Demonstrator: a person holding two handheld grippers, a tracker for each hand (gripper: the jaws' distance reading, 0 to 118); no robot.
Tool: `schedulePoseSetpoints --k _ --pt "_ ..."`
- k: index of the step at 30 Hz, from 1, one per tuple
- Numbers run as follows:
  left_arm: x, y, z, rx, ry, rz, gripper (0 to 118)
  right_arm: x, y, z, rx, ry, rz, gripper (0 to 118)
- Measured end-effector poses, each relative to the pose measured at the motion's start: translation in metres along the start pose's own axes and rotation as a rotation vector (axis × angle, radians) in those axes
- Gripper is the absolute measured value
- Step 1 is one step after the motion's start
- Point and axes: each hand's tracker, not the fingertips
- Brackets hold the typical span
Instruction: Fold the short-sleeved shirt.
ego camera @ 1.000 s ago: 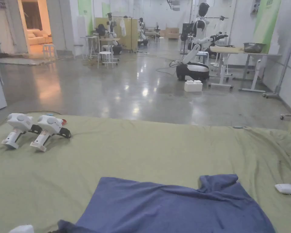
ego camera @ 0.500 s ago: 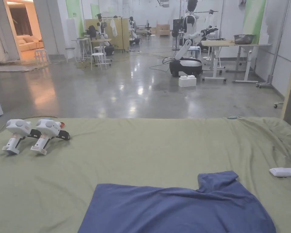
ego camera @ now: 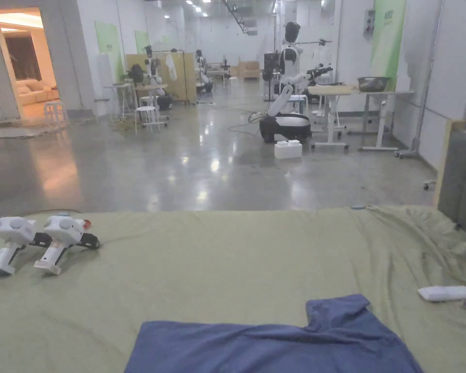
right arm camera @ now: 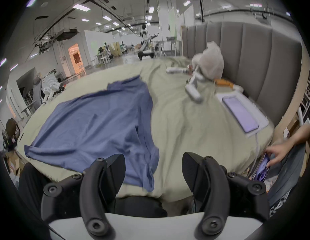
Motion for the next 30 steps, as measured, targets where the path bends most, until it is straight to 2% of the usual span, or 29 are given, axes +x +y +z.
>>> schedulePoseSetpoints --k 6,13,14,16,17,18,20,21,30 --pt "0.051 0.081 0.082 0.278 -0.036 -0.142 102 -0.029 0.057 0.077 0.310 0.026 0.017 72" --pt "0.108 0.116 0.133 0.461 -0.017 -0.184 100 -0.080 0.086 0.129 0.553 0.091 0.040 75" --pt "0.114 0.116 0.138 0.491 -0.002 -0.205 97 -0.083 0.088 0.130 0.550 0.098 0.045 74" --pt "0.122 0.116 0.144 0.515 -0.001 -0.223 71 -0.091 0.089 0.135 0.561 0.104 0.054 67" --pt "0.125 0.116 0.149 0.518 -0.008 -0.225 56 -0.095 0.090 0.138 0.563 0.107 0.075 57" --pt "0.127 0.116 0.152 0.523 -0.021 -0.229 40 -0.098 0.091 0.140 0.566 0.098 0.100 38" --pt "0.128 0.116 0.156 0.521 -0.052 -0.208 18 -0.102 0.088 0.144 0.581 0.091 0.109 7" --pt "0.128 0.116 0.158 0.522 -0.081 -0.196 0 -0.103 0.087 0.146 0.585 0.097 0.117 2" --pt "0.139 0.131 0.162 0.469 -0.093 -0.200 0 -0.107 0.089 0.148 0.607 0.092 0.115 0"
